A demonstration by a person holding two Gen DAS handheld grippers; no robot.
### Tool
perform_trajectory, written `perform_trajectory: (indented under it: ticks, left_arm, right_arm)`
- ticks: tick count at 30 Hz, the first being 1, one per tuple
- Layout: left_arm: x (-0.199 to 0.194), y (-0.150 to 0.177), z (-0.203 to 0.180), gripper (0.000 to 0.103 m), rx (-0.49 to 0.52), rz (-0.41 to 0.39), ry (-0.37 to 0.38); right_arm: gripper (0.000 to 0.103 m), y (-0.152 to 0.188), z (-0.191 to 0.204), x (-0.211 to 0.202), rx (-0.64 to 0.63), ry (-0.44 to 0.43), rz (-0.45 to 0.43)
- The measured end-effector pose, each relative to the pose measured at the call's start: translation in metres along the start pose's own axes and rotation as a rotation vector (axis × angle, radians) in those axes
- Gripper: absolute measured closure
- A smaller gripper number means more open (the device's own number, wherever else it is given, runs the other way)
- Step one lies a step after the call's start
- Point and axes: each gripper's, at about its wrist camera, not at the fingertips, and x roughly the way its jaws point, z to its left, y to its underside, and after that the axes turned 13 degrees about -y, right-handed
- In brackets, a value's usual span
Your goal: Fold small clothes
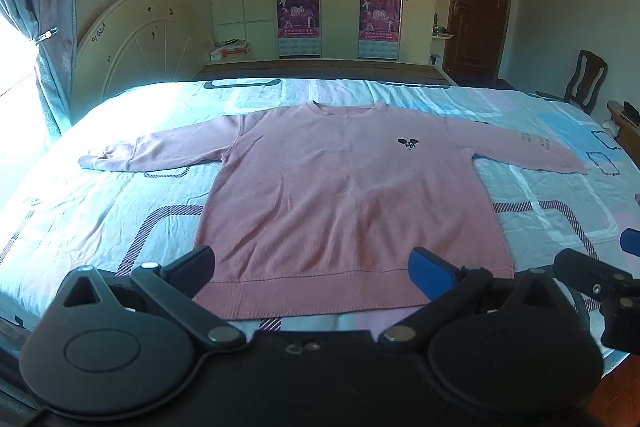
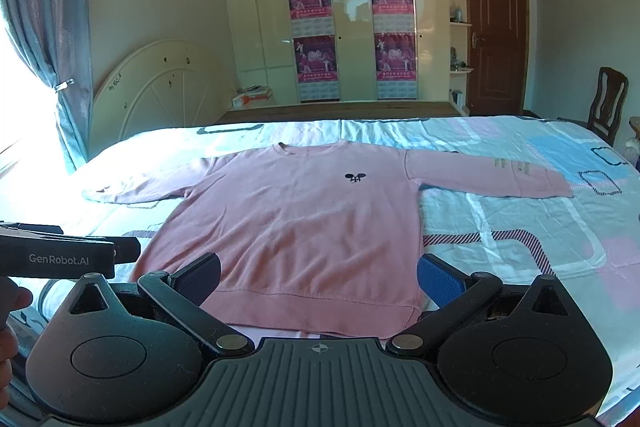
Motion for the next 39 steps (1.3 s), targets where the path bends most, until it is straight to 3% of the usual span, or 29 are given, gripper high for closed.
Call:
perform_trajectory:
  ticks: [39]
  left_arm:
    - [0.018,-0.013,-0.004,0.000,-0.017,0.008,-0.023]
  right_arm:
    - [0.000,-0.008,-0.013,0.014,0.036,0.021,0.001]
